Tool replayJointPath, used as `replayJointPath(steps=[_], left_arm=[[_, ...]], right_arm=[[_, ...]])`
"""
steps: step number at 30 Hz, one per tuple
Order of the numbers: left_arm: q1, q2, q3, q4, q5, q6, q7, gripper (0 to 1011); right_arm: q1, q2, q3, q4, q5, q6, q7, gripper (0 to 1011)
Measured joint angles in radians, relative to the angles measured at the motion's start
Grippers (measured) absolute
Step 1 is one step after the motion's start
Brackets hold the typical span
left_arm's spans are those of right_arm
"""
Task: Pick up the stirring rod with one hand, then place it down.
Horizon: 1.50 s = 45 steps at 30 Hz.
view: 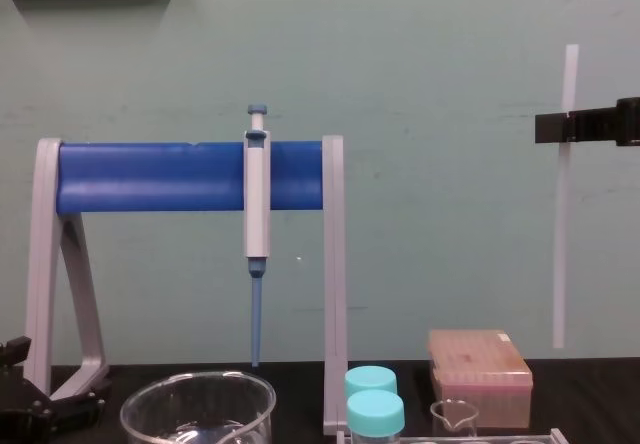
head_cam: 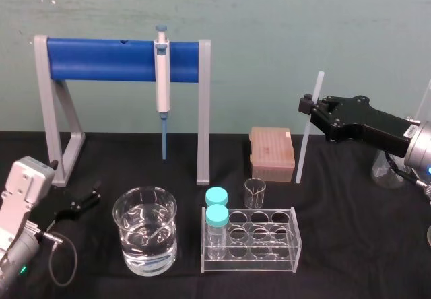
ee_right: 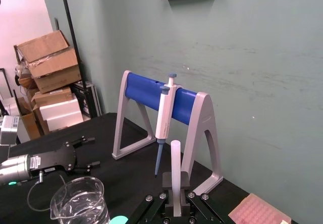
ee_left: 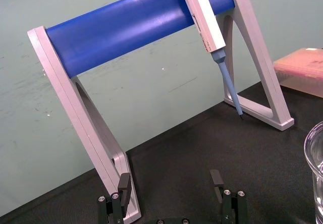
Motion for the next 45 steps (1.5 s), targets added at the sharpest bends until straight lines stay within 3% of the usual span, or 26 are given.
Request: replayJointPath(steps=[5,20,33,45], left_arm=[[0.0,0.0,0.0,0.0,0.0,0.0,0.0,1005],[0.0,0.0,0.0,0.0,0.0,0.0,0.0,1005],[0.0,0.0,0.0,0.0,0.0,0.0,0.0,1005],[0.0,0.0,0.0,0.0,0.0,0.0,0.0,1005]], right_arm=[[0.0,0.0,0.001,0.0,-0.001,0.0,0.0,71],[-0.015,-0.024,-0.004,-0.002,-0.073,0.0,0.036,71],[-0.028,-0.068,-0.015,0.049,-0.077,0.032,0.062,71],[-0.029,-0.099,-0.031,0.106,-0.098,0.027,0.077,71]])
